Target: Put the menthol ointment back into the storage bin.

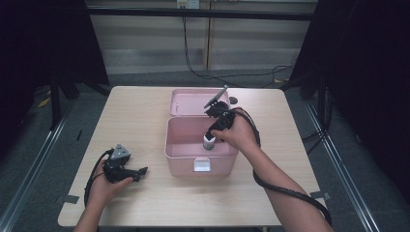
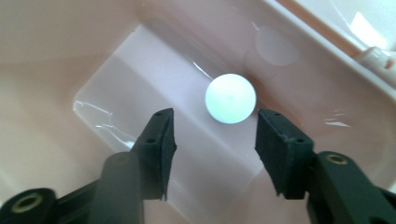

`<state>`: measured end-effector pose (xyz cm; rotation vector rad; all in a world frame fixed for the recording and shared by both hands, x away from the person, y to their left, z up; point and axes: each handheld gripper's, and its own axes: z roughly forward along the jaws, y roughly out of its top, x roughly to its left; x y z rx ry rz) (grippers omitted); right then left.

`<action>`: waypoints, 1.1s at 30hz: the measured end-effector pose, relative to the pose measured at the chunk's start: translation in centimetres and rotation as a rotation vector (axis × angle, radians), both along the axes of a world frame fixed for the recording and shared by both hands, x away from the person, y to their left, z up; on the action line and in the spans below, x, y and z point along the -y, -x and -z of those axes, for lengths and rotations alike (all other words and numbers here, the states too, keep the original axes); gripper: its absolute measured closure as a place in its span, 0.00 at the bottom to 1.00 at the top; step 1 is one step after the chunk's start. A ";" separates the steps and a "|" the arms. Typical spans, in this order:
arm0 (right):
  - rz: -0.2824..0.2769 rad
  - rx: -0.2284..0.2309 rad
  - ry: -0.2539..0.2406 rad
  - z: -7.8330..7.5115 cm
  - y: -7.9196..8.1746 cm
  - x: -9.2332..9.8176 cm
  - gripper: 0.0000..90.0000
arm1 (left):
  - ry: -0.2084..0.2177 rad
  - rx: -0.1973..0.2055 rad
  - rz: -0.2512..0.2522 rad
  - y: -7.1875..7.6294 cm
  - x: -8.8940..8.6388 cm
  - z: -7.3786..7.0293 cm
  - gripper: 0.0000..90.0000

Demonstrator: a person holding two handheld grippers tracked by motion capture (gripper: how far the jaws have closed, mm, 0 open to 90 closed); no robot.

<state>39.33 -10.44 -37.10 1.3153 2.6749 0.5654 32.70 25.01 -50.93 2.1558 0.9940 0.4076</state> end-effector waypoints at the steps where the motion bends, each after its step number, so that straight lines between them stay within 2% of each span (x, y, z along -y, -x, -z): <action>1: 0.001 -0.001 0.001 -0.1 0.2 -0.1 0.55 | 0.000 0.000 0.000 0.0 0.0 0.0 0.13; 9: -0.043 -0.001 -0.002 -0.5 1.1 -0.4 0.66 | 0.000 0.000 0.000 0.0 0.0 0.0 0.13; 11: -0.058 -0.005 -0.014 -0.8 1.4 -0.4 0.73 | 0.000 0.000 0.000 0.0 0.0 0.0 0.13; 14: -0.067 -0.007 -0.021 -1.0 1.6 -0.3 0.75 | -0.001 0.000 0.000 0.0 0.0 0.0 0.13; 20: -0.100 0.002 -0.050 -1.8 2.5 -0.3 0.85 | -0.001 0.001 0.000 0.0 0.0 0.0 0.13; 33: -0.149 0.005 -0.092 -2.7 3.6 -0.2 0.96 | 0.001 -0.001 0.000 0.0 0.0 0.0 0.13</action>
